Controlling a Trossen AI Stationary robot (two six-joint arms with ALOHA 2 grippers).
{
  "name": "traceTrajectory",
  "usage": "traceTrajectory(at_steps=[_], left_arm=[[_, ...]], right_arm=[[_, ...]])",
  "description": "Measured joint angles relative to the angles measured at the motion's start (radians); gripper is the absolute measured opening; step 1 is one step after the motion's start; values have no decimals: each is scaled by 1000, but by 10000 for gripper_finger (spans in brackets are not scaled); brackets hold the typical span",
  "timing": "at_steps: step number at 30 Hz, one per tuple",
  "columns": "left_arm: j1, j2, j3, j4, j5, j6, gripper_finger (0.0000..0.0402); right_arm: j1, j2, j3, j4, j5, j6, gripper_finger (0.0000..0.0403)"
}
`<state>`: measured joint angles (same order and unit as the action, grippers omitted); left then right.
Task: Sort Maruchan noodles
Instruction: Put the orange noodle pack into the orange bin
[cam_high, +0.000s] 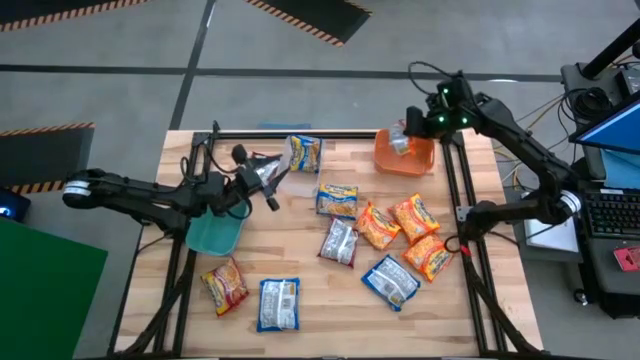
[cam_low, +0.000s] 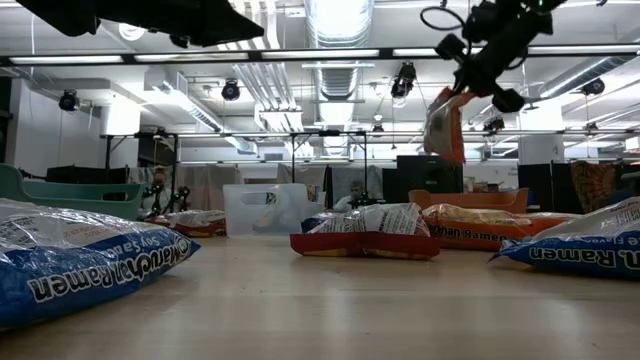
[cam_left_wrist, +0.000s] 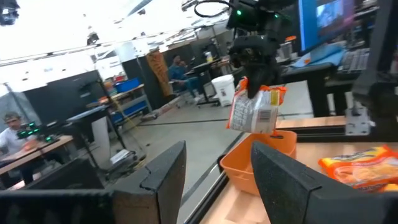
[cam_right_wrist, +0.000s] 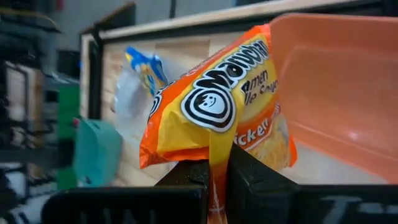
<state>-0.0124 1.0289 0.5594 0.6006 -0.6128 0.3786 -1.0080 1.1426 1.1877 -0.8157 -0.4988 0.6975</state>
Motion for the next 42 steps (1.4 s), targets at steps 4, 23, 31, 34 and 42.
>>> traceTrajectory(at_steps=[4, 23, 31, 34, 42], left_arm=[[0, 0, 0, 0, -7, 0, 164], [0, 0, 0, -3, -8, 0, 164], [0, 0, 0, 4, -8, 0, 164], [0, 0, 0, 5, -8, 0, 164], [0, -1, 0, 11, -7, 0, 164]], right_arm=[[-49, 24, -63, 102, -19, 34, 9], [-49, 38, -434, 615, 55, 298, 11], [-23, 39, -440, 616, 143, 274, 12], [-13, 39, -440, 615, 144, 274, 12], [35, 39, -440, 615, 160, 310, 32]])
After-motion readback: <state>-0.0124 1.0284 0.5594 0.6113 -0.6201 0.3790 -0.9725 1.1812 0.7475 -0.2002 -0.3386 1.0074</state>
